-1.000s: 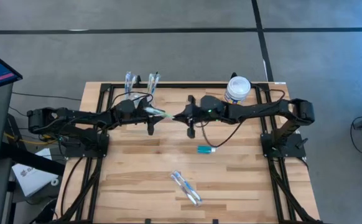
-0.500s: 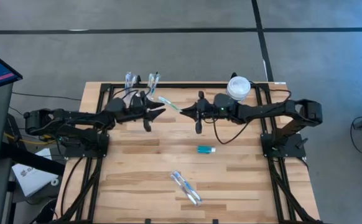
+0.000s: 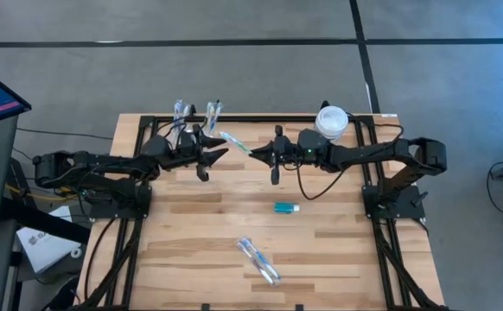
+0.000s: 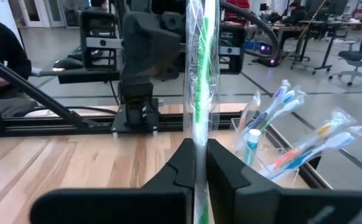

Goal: Pick & Place toothbrushing station
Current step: Put the green toothbrush into the transparent organizer

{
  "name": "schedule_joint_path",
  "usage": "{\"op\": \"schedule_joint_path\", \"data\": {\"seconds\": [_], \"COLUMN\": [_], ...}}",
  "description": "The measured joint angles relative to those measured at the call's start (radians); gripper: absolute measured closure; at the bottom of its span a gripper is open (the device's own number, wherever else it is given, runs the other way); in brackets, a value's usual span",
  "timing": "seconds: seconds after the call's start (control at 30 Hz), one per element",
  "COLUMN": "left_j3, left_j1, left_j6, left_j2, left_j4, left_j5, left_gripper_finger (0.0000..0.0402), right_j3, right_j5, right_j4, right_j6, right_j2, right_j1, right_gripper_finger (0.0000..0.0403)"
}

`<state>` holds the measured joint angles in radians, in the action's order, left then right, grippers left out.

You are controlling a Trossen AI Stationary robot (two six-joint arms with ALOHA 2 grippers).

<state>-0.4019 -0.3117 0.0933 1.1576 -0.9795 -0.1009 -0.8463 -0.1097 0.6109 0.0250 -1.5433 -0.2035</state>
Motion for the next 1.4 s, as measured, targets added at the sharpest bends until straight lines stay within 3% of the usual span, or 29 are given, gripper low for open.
{"op": "schedule_joint_path", "data": {"seconds": [0.27, 0.53, 1.1, 1.4], "left_j3": [0.0, -0.019, -0.12, -0.12], "left_j1": [0.001, 0.001, 0.0, 0.0], "left_j6": [-0.006, -0.006, -0.006, -0.006], "left_j2": [0.0, 0.045, 0.167, 0.173], "left_j4": [-0.053, -0.152, -0.153, -0.163], "left_j5": [-0.009, -0.005, 0.0, 0.003], "left_gripper_finger": [0.0202, 0.0186, 0.0203, 0.0295], "right_j3": [0.0, 0.0, 0.0, 0.0], "right_j5": [0.0, 0.001, 0.001, 0.002], "right_j4": [0.005, 0.011, 0.011, 0.001], "right_j6": [0.0, -0.008, 0.0, 0.0], "right_j2": [0.0, 0.0, 0.0, 0.0], "right_j1": [0.0, 0.0, 0.007, 0.006], "right_gripper_finger": [0.0393, 0.0391, 0.0389, 0.0386]}}
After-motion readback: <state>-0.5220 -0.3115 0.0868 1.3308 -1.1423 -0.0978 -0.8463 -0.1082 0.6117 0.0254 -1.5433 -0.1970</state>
